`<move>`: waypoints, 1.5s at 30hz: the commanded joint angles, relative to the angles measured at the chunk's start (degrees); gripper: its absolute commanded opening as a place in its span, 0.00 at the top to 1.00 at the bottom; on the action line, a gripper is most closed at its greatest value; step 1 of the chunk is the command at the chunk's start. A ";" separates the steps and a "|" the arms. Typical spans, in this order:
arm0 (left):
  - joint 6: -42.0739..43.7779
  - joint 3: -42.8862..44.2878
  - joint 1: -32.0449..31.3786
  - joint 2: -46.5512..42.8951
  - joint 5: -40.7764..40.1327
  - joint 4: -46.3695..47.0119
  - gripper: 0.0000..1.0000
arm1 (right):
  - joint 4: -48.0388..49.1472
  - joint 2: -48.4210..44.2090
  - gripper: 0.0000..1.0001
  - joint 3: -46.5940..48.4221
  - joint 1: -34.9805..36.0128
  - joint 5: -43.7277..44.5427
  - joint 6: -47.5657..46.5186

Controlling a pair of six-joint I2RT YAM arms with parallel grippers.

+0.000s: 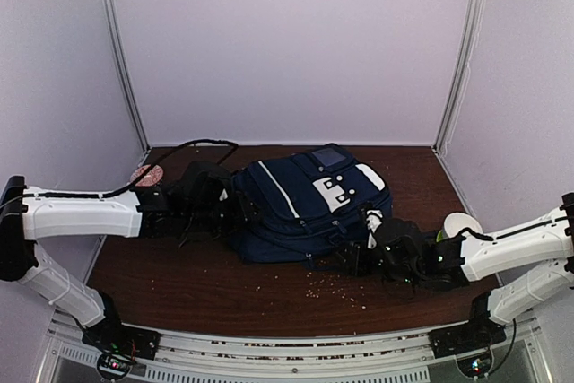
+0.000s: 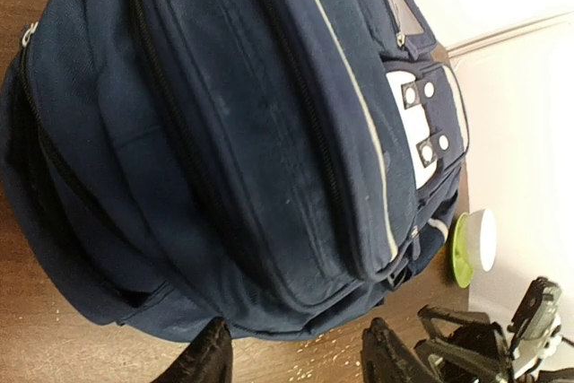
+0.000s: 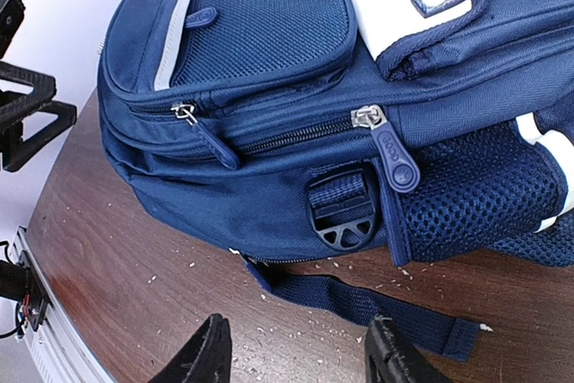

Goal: Pack the student bag
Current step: Zip the student bag at the center of the board.

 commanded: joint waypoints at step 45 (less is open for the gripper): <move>-1.23 6.69 2.41 1.61 8.09 9.54 1.00 | 17.80 10.55 0.44 -1.32 6.45 5.15 2.26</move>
